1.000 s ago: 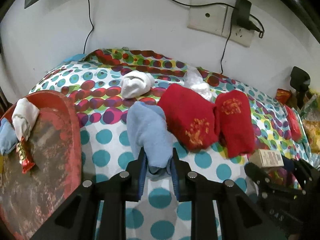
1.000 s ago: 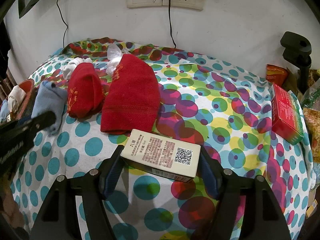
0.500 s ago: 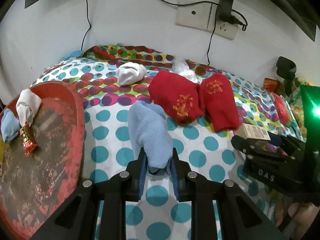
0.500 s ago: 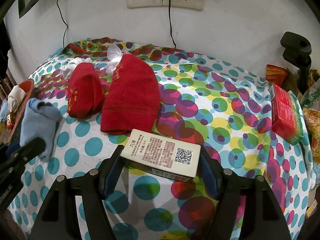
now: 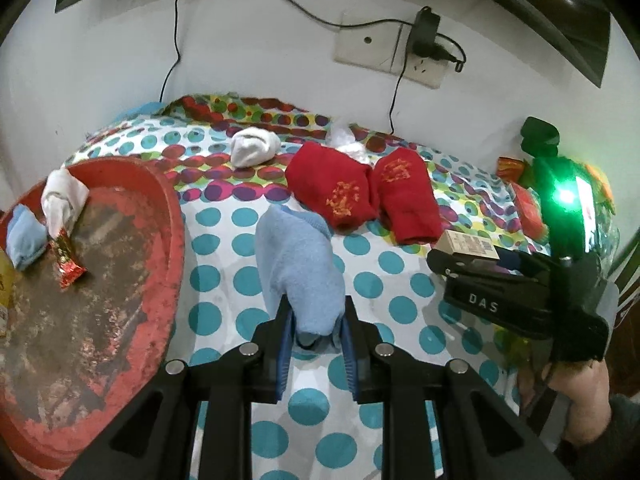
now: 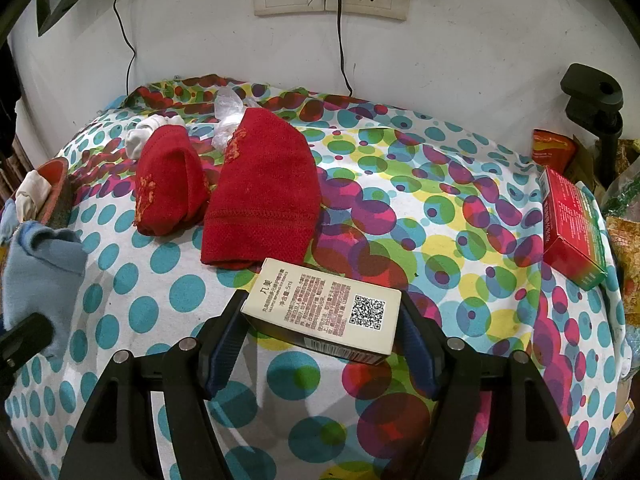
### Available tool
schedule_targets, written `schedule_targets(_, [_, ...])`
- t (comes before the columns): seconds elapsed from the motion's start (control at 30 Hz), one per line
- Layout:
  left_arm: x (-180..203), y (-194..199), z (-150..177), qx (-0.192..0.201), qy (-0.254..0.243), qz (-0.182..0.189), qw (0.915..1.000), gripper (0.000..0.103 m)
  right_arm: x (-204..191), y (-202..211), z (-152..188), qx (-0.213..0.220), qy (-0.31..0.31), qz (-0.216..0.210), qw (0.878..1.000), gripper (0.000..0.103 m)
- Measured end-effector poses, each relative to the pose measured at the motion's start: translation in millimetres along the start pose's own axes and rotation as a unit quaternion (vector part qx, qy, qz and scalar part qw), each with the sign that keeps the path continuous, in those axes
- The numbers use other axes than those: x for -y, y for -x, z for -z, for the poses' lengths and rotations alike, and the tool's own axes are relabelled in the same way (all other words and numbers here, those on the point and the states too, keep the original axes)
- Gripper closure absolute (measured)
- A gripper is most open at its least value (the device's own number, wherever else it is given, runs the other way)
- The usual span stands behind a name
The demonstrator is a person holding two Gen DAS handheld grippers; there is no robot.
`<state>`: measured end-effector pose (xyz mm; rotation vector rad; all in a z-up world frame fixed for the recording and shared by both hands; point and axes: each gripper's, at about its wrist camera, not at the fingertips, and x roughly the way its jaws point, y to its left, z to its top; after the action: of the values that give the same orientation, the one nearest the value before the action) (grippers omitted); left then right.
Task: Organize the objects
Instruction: 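Grasp the light blue sock on the bedspread with the left tool and lift it, then carry the light blue sock onto the red tray and open the left tool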
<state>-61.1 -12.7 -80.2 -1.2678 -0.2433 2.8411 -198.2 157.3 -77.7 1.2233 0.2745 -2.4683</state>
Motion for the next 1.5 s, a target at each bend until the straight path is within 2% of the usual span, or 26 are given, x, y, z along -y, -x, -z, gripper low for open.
schedule_targets(0.13, [-4,12,-1,0.008,0.007,0.008,0.9999,0.081,0,0,0,0.0,0.0,0.0,1.0,0.034])
schedule_targets(0.27, [-15,23,-6,0.02,0.017,0.0,0.9997,0.081,0,0,0,0.0,0.0,0.0,1.0,0.034])
schedule_targets(0.53, [-46,49,-16,0.055,0.033,-0.051,0.9967,0.081,0,1,0,0.0,0.0,0.0,1.0,0.034])
schedule_targets(0.7, [-82,60,-16,0.061,0.072,-0.078,0.9924,0.081,0,1,-1,-0.001,0.0,0.001,1.0,0.034])
schedule_targets(0.83, [-111,65,-11,0.057,0.095,-0.107,0.988,0.081,1,0,-1,-0.001,0.0,0.001,1.0,0.034])
schedule_targets(1.13, [-170,79,3,0.049,0.139,-0.141,0.979,0.081,1,0,-1,-0.001,0.0,0.001,1.0,0.034])
schedule_targets(1.33, [-195,82,13,0.037,0.133,-0.157,0.9779,0.081,1,0,-1,-0.001,0.0,0.001,1.0,0.034])
schedule_targets(1.5, [-205,77,19,0.026,0.139,-0.146,0.9791,0.081,1,0,-1,-0.001,0.0,0.002,1.0,0.033])
